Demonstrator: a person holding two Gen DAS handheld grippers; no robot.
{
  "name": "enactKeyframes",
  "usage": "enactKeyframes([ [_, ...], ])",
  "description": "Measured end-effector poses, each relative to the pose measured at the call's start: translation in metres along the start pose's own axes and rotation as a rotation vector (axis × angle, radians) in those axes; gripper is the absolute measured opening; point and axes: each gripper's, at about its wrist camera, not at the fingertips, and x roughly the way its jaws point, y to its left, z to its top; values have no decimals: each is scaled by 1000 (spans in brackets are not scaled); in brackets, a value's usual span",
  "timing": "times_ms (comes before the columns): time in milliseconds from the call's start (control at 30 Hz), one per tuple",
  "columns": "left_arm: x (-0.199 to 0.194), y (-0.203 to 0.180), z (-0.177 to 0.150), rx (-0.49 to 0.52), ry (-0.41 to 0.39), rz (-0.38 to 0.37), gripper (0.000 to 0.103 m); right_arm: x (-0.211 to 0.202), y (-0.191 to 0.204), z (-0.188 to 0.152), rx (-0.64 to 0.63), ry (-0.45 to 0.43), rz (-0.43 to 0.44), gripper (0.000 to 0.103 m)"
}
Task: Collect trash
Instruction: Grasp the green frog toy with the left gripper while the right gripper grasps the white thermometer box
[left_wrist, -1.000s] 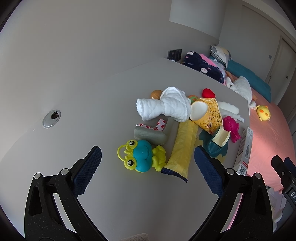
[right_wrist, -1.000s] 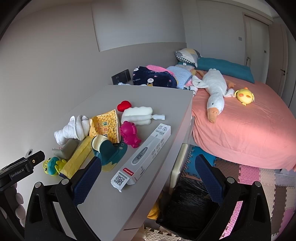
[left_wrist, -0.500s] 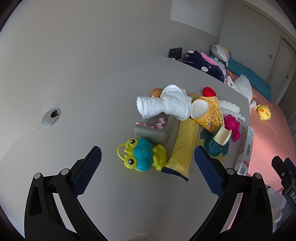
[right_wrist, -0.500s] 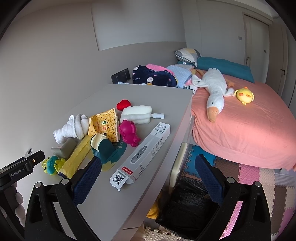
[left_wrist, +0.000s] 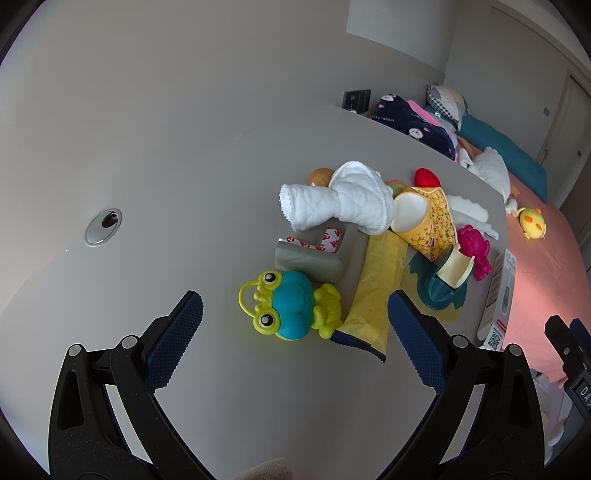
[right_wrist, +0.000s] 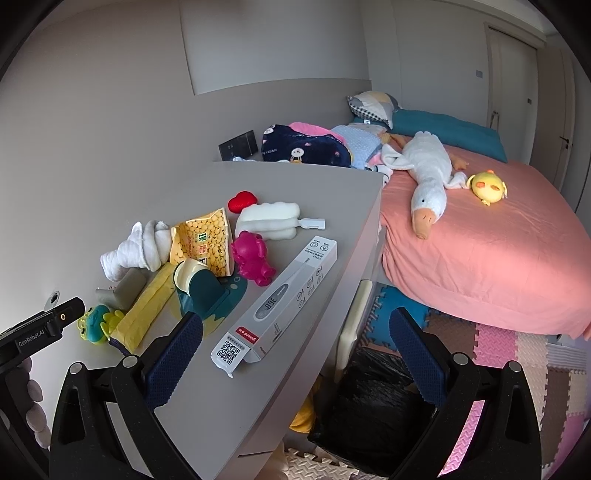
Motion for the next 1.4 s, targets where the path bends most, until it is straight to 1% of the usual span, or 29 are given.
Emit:
enactKeyframes([
  [100, 7, 0, -2, 13, 7, 3, 97, 9, 0, -1, 3, 17, 3, 100],
  [267, 22, -1, -7, 48, 21, 50, 97, 25, 1, -4, 4, 48, 15, 100],
  [367, 29, 3, -8, 36, 36, 41, 97, 34, 2, -5, 9, 56, 23, 100],
  [500, 36, 7, -9, 28, 32, 47, 95, 49, 8, -3, 10, 65, 27, 100],
  [567, 41, 8, -9, 27, 40, 36, 87, 56, 11, -2, 8, 70, 22, 100],
  [667, 49, 7, -9, 35, 52, 22, 80, 65, 13, -2, 6, 84, 21, 100],
  [867, 54, 7, -11, 45, 54, -10, 79, 79, 9, 0, 51, 102, 27, 100],
  [933, 58, 10, -13, 43, 67, -57, 76, 83, 6, 1, 59, 108, 23, 100],
  [967, 58, 11, -13, 42, 57, -68, 75, 85, 6, 2, 60, 110, 19, 100],
  [1033, 58, 12, -16, 49, 52, -73, 74, 89, 6, 2, 60, 120, 10, 95],
  [1100, 57, 13, -16, 48, 49, -76, 72, 93, 6, 2, 63, 140, 9, 84],
  [1133, 54, 16, -18, 48, 45, -74, 61, 95, 7, 2, 64, 148, 17, 80],
  [1167, 54, 18, -18, 43, 45, -77, 61, 95, 8, 2, 63, 154, 17, 73],
  [1200, 53, 19, -19, 40, 44, -81, 61, 95, 8, 2, 56, 154, -1, 67],
  [1233, 54, 19, -17, 45, 45, -82, 61, 95, 9, 2, 40, 153, -30, 63],
  [1300, 53, 20, -18, 39, 45, -82, 61, 94, 9, 1, 25, 151, -78, 45],
  [1333, 54, 20, -18, 37, 46, -81, 60, 93, 7, 1, 28, 149, -78, 43],
  [1367, 54, 20, -18, 33, 48, -83, 60, 92, 3, 1, 34, 147, -78, 34],
  [1400, 53, 20, -17, 29, 48, -89, 60, 91, -2, 1, 43, 147, -65, 29],
])
